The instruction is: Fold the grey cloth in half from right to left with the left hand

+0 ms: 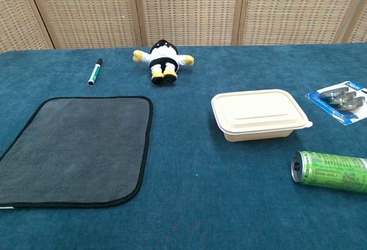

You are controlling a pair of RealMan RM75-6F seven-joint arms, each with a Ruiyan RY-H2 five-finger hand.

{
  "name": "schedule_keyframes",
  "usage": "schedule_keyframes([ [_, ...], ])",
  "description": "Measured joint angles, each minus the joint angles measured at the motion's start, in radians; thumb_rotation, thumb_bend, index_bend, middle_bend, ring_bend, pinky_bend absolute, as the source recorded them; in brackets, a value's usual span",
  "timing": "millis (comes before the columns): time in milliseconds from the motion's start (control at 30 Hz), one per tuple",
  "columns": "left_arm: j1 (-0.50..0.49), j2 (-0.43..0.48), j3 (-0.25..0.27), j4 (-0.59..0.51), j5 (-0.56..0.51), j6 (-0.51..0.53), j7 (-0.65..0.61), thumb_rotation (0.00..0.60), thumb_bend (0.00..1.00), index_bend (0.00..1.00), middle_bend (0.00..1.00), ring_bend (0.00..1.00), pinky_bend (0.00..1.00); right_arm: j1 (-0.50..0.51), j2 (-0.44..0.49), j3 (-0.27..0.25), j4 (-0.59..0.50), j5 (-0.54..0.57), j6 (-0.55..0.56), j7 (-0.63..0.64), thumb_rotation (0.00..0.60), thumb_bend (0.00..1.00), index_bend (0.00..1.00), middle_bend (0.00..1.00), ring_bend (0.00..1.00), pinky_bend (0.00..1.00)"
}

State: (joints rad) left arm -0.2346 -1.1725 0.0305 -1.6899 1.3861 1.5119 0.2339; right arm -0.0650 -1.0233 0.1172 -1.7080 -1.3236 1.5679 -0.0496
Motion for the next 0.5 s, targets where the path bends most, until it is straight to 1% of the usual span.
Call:
schedule_keyframes([
  [233, -0.001, -0.002, -0.013, -0.003, 0.005, -0.023, 0.003, 0.600, 0.26, 0.00, 0.00, 0.00, 0.00, -0.003, -0.001, 0.003, 0.001, 0.009, 0.001, -0.003, 0.600, 0.00, 0.00, 0.00, 0.00, 0.00],
  [333, -0.027, -0.005, -0.024, 0.000, 0.017, -0.051, 0.016, 0.600, 0.27, 0.00, 0.00, 0.00, 0.00, -0.003, 0.001, 0.007, 0.002, 0.018, -0.002, 0.003, 0.600, 0.00, 0.00, 0.00, 0.00, 0.00],
  [433, -0.082, -0.004, -0.034, 0.015, 0.048, -0.124, 0.027, 0.600, 0.27, 0.00, 0.00, 0.00, 0.00, 0.000, 0.002, 0.011, 0.001, 0.025, -0.009, 0.003, 0.600, 0.00, 0.00, 0.00, 0.00, 0.00],
  [500, -0.140, -0.004, -0.042, 0.031, 0.081, -0.202, 0.027, 0.600, 0.27, 0.00, 0.00, 0.00, 0.00, 0.002, 0.003, 0.014, 0.000, 0.032, -0.012, 0.000, 0.600, 0.00, 0.00, 0.00, 0.00, 0.00],
])
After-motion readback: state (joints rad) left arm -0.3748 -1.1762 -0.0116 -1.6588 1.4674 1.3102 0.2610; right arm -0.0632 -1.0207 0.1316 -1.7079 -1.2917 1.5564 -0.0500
